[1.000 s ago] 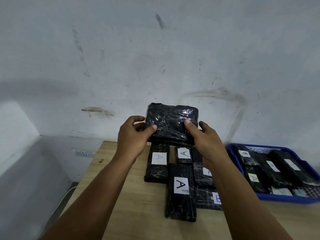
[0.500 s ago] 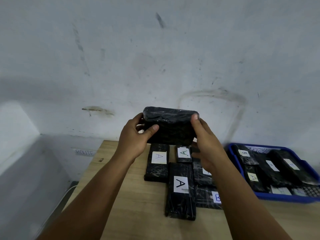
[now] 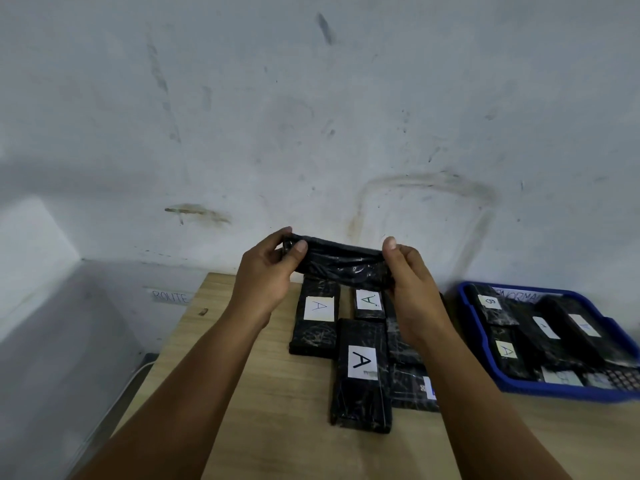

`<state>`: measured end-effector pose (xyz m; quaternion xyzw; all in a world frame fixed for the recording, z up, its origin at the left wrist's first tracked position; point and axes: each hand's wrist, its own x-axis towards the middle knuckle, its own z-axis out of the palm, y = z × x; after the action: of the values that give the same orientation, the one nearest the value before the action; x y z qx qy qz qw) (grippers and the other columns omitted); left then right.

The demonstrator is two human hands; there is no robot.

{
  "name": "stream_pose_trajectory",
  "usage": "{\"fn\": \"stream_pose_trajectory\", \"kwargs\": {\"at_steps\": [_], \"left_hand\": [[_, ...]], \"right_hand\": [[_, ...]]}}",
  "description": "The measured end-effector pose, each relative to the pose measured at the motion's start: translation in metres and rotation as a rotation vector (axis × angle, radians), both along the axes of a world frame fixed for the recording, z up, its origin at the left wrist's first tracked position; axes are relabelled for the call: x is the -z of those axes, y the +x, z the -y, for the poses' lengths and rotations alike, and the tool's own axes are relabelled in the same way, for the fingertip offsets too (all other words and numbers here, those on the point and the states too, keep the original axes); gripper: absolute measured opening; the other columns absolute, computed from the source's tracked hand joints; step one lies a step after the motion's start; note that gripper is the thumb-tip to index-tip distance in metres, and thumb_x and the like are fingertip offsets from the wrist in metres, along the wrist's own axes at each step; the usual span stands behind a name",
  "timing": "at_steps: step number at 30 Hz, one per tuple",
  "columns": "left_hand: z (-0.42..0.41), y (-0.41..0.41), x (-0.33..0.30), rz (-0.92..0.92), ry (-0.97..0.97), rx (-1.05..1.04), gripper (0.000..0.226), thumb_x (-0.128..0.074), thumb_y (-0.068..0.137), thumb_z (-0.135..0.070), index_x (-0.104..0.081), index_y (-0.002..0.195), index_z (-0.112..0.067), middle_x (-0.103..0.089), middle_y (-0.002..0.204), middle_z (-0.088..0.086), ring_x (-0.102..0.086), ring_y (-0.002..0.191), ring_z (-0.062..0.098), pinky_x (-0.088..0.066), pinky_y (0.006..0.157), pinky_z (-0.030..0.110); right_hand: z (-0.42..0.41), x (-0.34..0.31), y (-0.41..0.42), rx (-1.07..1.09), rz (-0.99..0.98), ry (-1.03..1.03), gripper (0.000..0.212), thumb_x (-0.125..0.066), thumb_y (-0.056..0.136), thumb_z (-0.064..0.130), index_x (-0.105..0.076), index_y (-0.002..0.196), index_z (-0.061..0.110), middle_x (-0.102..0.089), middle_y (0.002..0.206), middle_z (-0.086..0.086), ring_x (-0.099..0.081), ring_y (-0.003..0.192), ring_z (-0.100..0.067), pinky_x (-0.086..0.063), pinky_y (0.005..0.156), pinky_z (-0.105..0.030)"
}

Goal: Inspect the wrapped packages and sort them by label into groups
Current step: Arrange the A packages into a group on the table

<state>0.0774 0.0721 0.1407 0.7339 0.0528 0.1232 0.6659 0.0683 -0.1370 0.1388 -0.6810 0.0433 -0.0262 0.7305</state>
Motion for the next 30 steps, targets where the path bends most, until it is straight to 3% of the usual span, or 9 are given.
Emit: {"fn": "stream_pose_trajectory", "kwargs": {"at_steps": [3,6,10,12,15,17,20,24,30], "left_hand": [[-0.005,-0.002,0.004,-0.033,-0.034,0.083,0.043,-0.073,0.092,-0.028,-0.064,0.134,-0.023,-0.074,0.104,-0.014,-0.068,0.095,-0.011,-0.047,0.082,0.006],[-0.007,-0.007,0.005,-0.132,-0.142,0.105,0.037,-0.066,0.094,-0.047,-0.069,0.126,-0.029,-0.072,0.117,-0.015,-0.062,0.114,0.001,-0.043,0.102,0.031],[-0.003,-0.003,0.01,-0.148,-0.134,-0.038,0.015,-0.07,0.095,-0.03,-0.076,0.108,-0.026,-0.078,0.101,-0.008,-0.071,0.097,0.005,-0.053,0.086,0.027],[-0.001,-0.001,0.015,-0.133,-0.141,-0.077,0.025,-0.076,0.09,-0.014,-0.073,0.113,-0.023,-0.077,0.102,-0.006,-0.074,0.096,0.01,-0.058,0.087,0.029],[0.0,-0.003,0.021,-0.097,-0.148,-0.043,0.037,-0.077,0.086,-0.001,-0.071,0.117,-0.02,-0.079,0.102,-0.005,-0.076,0.094,0.009,-0.06,0.08,0.024],[0.002,-0.005,0.024,-0.076,-0.114,-0.001,0.039,-0.077,0.083,0.004,-0.072,0.112,-0.022,-0.08,0.097,-0.008,-0.076,0.092,0.008,-0.06,0.076,0.022],[0.004,-0.005,0.03,-0.078,-0.084,-0.018,0.021,-0.083,0.083,-0.011,-0.074,0.097,-0.025,-0.08,0.089,-0.008,-0.076,0.086,0.008,-0.06,0.078,0.026],[0.008,0.0,0.032,-0.084,0.04,-0.119,0.013,-0.081,0.086,-0.026,-0.074,0.088,-0.016,-0.077,0.079,-0.003,-0.072,0.071,0.007,-0.057,0.064,0.022],[0.023,0.006,0.047,-0.126,0.203,-0.198,0.014,-0.079,0.085,-0.031,-0.074,0.083,-0.017,-0.075,0.078,-0.004,-0.072,0.077,0.018,-0.058,0.077,0.038]], "right_hand": [[0.0,0.002,-0.003,0.026,0.037,0.027,0.052,-0.082,0.071,0.066,-0.069,0.106,0.03,-0.072,0.102,-0.002,-0.067,0.098,-0.017,-0.051,0.107,-0.056],[0.002,0.003,-0.007,-0.001,0.078,-0.006,0.065,-0.083,0.074,0.053,-0.06,0.131,0.033,-0.072,0.119,0.008,-0.069,0.111,-0.011,-0.055,0.105,-0.043],[0.005,0.007,-0.01,-0.174,0.069,-0.104,0.092,-0.078,0.091,0.028,-0.022,0.162,0.045,-0.056,0.128,0.038,-0.057,0.124,0.008,-0.05,0.101,-0.02],[0.004,0.009,-0.008,-0.168,0.009,-0.084,0.088,-0.071,0.098,0.027,-0.016,0.162,0.049,-0.053,0.126,0.045,-0.056,0.127,0.008,-0.047,0.11,-0.027],[0.004,0.014,-0.004,-0.019,-0.074,-0.061,0.079,-0.069,0.1,0.037,-0.02,0.162,0.046,-0.052,0.15,0.018,-0.062,0.125,-0.008,-0.054,0.104,-0.035],[0.007,0.017,-0.003,0.078,-0.141,-0.04,0.07,-0.07,0.1,0.033,-0.035,0.161,0.031,-0.061,0.141,0.002,-0.071,0.107,-0.013,-0.06,0.086,-0.032],[0.015,0.025,-0.003,0.096,-0.139,-0.054,0.022,-0.068,0.101,0.022,-0.074,0.122,0.014,-0.079,0.107,-0.01,-0.077,0.096,-0.029,-0.062,0.092,-0.051],[0.021,0.03,-0.007,0.064,-0.115,-0.095,0.012,-0.067,0.102,0.021,-0.079,0.104,0.018,-0.081,0.098,-0.01,-0.077,0.096,-0.033,-0.059,0.095,-0.058],[0.024,0.04,-0.013,0.121,0.127,-0.787,0.077,-0.077,0.087,0.049,-0.047,0.153,0.026,-0.053,0.151,-0.003,-0.048,0.139,-0.026,-0.04,0.118,-0.048]]}}
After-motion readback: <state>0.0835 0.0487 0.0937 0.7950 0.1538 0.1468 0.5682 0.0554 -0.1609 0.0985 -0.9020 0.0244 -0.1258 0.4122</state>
